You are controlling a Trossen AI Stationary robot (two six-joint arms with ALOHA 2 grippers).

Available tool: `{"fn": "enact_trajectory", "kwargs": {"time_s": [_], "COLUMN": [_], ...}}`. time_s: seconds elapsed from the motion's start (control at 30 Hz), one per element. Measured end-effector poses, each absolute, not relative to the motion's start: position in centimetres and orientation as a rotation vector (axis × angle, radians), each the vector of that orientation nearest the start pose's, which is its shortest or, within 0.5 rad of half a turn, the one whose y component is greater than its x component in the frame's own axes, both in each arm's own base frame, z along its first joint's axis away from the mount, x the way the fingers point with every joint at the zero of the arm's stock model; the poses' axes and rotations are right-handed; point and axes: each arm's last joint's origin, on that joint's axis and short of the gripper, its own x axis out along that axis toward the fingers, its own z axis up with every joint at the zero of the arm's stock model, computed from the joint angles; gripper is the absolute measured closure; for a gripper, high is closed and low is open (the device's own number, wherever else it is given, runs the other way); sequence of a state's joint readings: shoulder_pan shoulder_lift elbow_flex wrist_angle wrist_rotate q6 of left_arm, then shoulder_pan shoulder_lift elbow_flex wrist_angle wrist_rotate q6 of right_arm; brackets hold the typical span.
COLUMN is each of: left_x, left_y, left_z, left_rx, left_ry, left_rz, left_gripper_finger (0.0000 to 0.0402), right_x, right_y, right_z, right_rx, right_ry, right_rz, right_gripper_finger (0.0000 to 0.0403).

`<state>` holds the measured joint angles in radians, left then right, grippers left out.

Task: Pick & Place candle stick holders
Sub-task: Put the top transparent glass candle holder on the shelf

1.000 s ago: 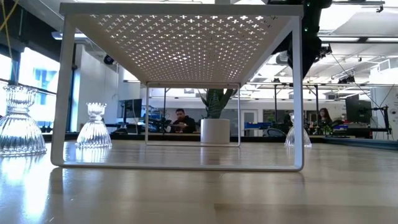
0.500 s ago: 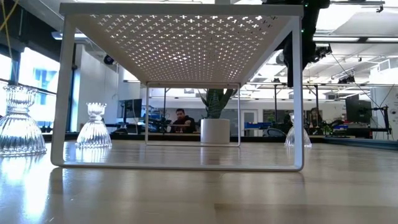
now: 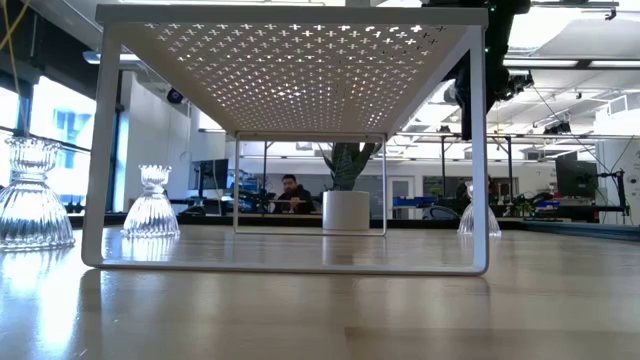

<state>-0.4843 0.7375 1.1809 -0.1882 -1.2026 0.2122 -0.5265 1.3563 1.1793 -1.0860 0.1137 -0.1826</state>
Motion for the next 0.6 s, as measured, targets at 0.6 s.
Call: {"fn": "enact_trajectory", "kwargs": {"time_s": [0.6], "left_x": [9.9], "left_y": [-2.2], "left_z": [45.8], "left_rx": [-0.005], "left_ry": [-0.099], "left_rz": [0.688], "left_gripper_finger": [0.0152], "right_x": [20.4], "right_y": [-14.7], "right_z": [26.8], "right_rx": [0.191], "right_ry": [1.404], "right_rz": [-0.370], "right_gripper_finger": [0.0226]}}
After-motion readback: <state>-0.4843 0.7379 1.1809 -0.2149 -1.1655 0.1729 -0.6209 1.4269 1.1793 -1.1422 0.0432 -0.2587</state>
